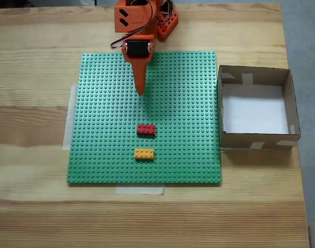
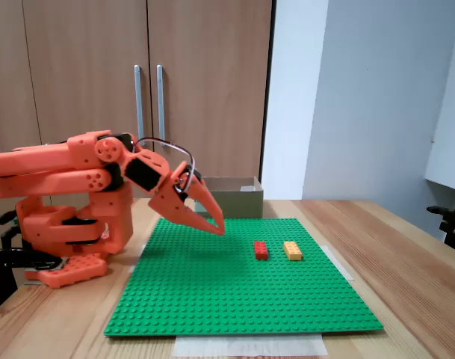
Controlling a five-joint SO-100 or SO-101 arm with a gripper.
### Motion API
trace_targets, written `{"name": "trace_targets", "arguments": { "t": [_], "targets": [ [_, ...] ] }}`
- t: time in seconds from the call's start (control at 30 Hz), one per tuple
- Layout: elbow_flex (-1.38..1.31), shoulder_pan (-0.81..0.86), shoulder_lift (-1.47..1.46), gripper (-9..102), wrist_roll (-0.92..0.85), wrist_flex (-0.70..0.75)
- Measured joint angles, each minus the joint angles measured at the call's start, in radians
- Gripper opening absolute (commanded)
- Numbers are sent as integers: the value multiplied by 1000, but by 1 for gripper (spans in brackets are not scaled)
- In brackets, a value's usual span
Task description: Pick the red lego block and put it in the box.
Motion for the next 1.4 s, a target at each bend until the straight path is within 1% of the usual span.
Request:
{"name": "trace_targets", "arguments": {
  "t": [1.3,1.4],
  "targets": [
    [0,0,0,-1,0,0],
    [0,-15,0,-1,29,0]
  ]
}}
